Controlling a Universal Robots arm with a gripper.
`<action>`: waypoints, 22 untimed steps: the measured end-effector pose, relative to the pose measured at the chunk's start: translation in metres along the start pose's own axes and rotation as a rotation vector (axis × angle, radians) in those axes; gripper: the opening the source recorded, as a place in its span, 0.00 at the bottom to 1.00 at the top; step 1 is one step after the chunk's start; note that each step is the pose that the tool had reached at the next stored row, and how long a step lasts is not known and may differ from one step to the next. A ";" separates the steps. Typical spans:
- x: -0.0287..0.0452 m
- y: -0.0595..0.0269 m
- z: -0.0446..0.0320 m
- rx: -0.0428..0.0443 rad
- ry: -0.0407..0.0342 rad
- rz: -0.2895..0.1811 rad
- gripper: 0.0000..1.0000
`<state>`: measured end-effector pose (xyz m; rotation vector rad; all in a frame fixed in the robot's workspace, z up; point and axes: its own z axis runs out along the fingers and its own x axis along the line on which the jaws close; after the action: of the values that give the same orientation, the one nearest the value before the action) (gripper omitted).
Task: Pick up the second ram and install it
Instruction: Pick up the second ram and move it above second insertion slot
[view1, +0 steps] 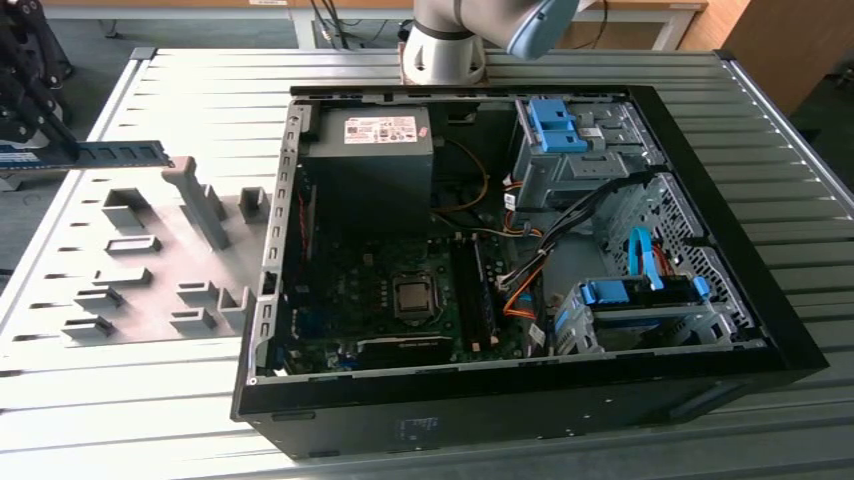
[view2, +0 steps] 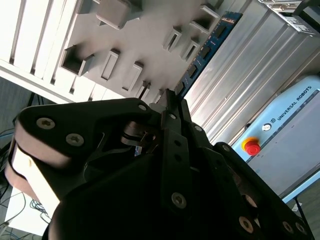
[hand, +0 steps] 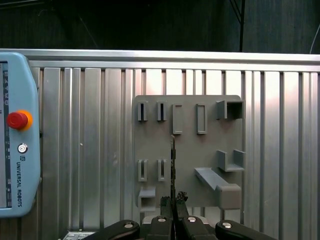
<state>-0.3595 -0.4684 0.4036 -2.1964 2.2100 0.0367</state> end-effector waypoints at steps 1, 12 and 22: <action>0.0000 -0.0011 0.0001 0.0001 0.0000 0.000 0.14; -0.0001 -0.0146 0.0006 0.0001 -0.0001 0.000 0.14; -0.0001 -0.0175 0.0005 -0.0001 0.0000 0.000 0.14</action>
<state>-0.3419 -0.4684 0.4031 -2.1967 2.2099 0.0367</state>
